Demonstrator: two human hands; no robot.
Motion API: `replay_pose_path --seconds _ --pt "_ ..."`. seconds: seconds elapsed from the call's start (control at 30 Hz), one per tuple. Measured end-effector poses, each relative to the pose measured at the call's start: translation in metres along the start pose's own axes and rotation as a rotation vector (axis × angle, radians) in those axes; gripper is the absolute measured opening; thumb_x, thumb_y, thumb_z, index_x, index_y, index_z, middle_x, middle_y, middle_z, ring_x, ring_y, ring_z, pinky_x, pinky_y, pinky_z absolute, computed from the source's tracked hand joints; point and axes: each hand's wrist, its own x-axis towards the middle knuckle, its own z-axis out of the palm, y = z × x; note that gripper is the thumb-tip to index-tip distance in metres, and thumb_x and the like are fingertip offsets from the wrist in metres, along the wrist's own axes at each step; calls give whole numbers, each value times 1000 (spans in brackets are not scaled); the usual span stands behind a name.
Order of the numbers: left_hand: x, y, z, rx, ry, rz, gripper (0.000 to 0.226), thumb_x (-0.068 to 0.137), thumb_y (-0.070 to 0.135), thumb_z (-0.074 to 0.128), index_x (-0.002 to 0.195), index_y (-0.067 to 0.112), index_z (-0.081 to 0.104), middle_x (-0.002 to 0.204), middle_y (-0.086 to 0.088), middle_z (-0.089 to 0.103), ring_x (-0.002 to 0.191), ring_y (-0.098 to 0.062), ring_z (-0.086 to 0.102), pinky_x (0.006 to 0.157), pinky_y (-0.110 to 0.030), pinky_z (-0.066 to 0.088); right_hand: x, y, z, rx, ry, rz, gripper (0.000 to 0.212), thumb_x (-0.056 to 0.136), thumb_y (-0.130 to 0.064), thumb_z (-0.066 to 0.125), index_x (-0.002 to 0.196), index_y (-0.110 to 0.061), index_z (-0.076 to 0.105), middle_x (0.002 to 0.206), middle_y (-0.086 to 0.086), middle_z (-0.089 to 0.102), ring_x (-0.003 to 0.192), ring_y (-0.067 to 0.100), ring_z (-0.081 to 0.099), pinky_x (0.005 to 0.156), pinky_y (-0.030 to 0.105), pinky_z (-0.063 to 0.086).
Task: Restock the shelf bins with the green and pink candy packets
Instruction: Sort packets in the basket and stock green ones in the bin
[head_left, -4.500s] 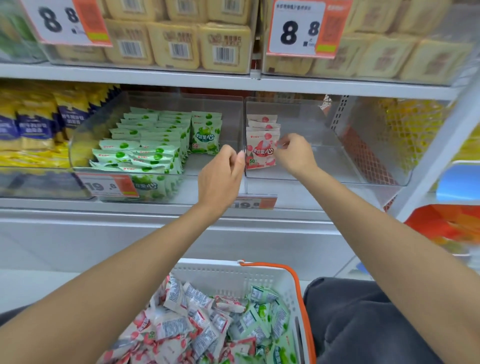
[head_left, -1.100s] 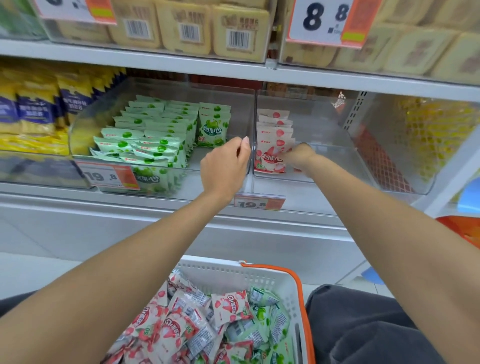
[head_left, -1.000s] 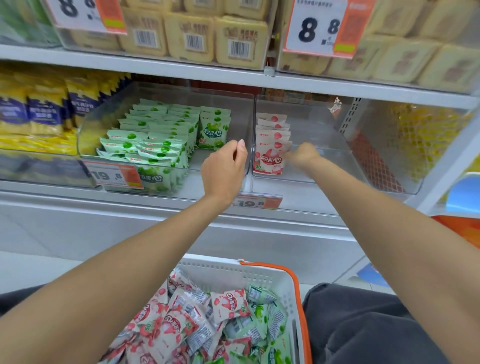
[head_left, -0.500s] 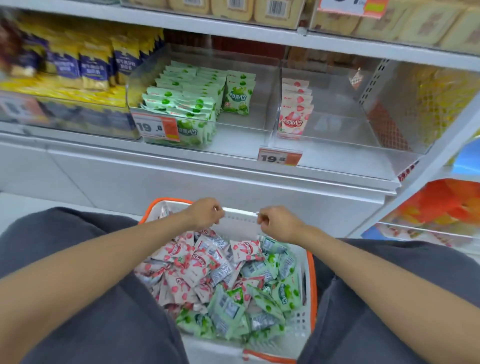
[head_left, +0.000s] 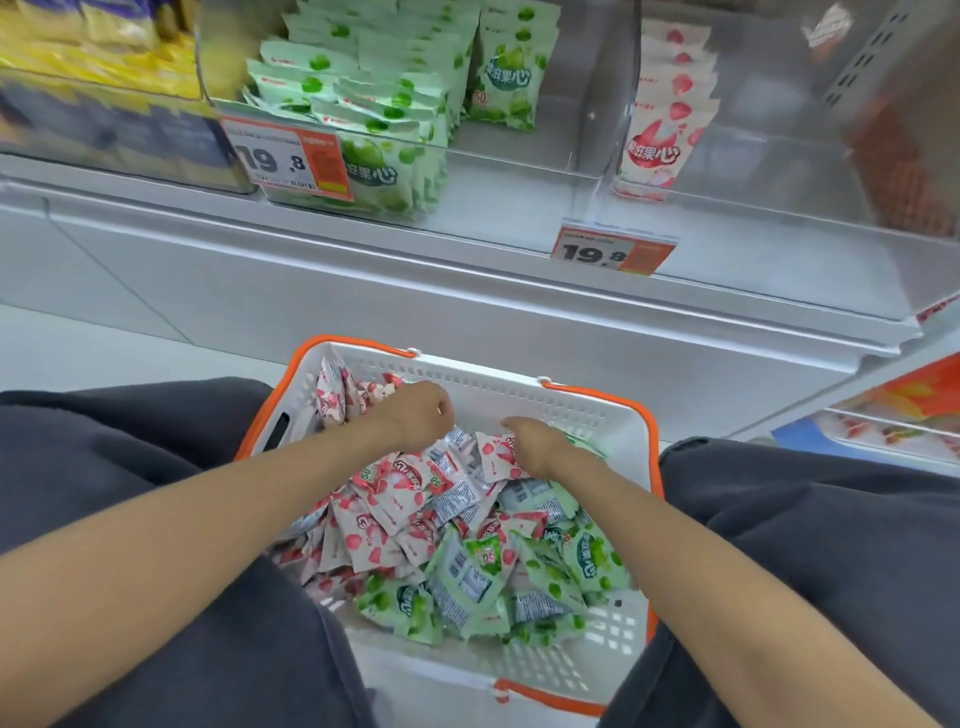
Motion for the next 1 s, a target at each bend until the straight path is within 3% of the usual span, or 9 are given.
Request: replay_pose_path --seconds 0.13,0.27,0.4,0.47,0.6,0.7,0.83,0.9,1.0 --pt "-3 -4 8 24 -31 -21 18 93 13 50 76 11 57 82 -11 59 65 -23 55 69 -35 55 12 3 19 -177 -24 -61 63 88 -11 60 143 -13 31 129 14 56 116 31 54 94 40 43" --pt "-7 -4 10 25 -47 -19 21 95 15 52 98 1 67 103 -12 68 90 -27 67 83 -41 56 11 7 20 -271 46 -92 41 88 -24 64 124 -12 50 121 11 57 110 28 51 97 38 41" --pt "-8 -2 9 5 -32 -8 22 96 17 52 94 0 67 94 -14 69 83 -28 67 82 -43 56 -10 5 -3 -149 -37 -85 18 85 -27 71 89 -14 58 102 7 54 95 25 54 76 29 41" --pt "-10 1 6 -32 -3 -11 25 97 18 50 86 0 64 86 -15 66 70 -25 61 75 -40 56 -27 4 -20 69 -77 -72 29 85 -30 73 75 -21 47 86 1 53 79 20 53 63 28 38" --pt "-25 28 -5 -94 80 -1 55 104 48 24 92 6 57 89 -14 57 83 -23 56 82 -32 44 -66 -2 -67 577 -3 -76 28 82 -30 77 91 -7 64 84 9 71 69 15 64 65 31 55" --pt "-31 59 -16 -325 182 45 61 101 57 18 82 10 53 94 -23 64 89 -33 65 84 -38 52 -98 -9 -106 934 124 -108 35 85 -21 75 111 -2 64 96 11 73 75 15 70 63 26 57" --pt "-28 109 -24 -479 458 167 57 102 51 30 73 7 52 74 -11 56 77 -28 54 70 -33 40 -135 -15 -147 1115 227 -196 22 90 -24 68 104 -7 64 88 6 69 66 11 64 64 23 49" --pt "-26 130 -30 -500 603 195 54 102 49 33 86 3 58 85 -11 60 85 -31 56 70 -34 35 -147 -12 -162 1155 253 -220 23 91 -23 66 106 -5 65 95 14 68 77 18 62 76 33 50" --pt "-26 155 -47 -497 743 291 47 101 48 40 72 12 48 71 -3 55 75 -33 53 65 -38 35 -160 -5 -182 1166 313 -230 34 88 -19 69 112 5 63 107 20 70 89 24 67 87 36 54"
